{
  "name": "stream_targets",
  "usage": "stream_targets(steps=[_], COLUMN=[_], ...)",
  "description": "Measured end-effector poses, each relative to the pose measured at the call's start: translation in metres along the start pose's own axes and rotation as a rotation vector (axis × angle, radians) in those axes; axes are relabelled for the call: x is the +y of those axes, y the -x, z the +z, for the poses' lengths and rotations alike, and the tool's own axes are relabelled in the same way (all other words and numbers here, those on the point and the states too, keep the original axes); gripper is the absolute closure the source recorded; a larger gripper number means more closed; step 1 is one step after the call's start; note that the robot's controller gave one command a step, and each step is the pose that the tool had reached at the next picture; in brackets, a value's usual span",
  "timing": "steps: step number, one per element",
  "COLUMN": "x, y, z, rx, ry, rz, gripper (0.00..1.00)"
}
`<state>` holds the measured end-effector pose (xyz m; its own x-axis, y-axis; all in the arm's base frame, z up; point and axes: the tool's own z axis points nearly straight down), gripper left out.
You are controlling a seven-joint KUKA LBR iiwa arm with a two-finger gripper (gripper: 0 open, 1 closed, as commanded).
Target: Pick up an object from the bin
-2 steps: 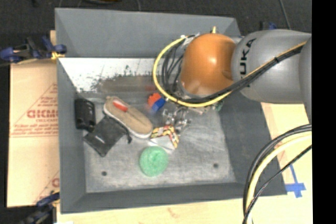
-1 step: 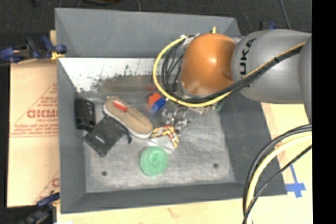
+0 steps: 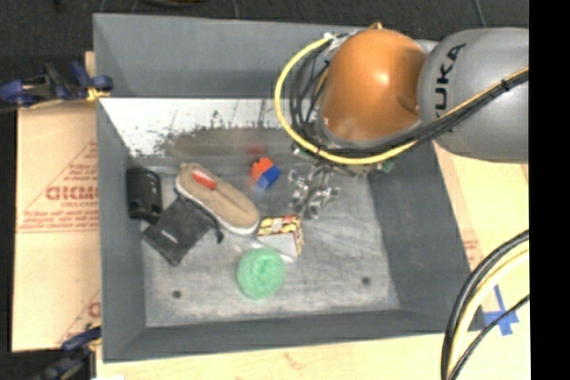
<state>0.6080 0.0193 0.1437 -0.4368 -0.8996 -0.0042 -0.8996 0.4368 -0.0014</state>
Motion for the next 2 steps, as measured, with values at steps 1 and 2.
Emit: stream_targets(steps=[1, 2], x=[0.0, 0.0], y=[-0.0002, -0.0002], z=[0.0, 0.0], rx=[0.0, 0.001], ry=[0.001, 0.001], rz=[0.002, 0.002], gripper=[0.0, 0.0])
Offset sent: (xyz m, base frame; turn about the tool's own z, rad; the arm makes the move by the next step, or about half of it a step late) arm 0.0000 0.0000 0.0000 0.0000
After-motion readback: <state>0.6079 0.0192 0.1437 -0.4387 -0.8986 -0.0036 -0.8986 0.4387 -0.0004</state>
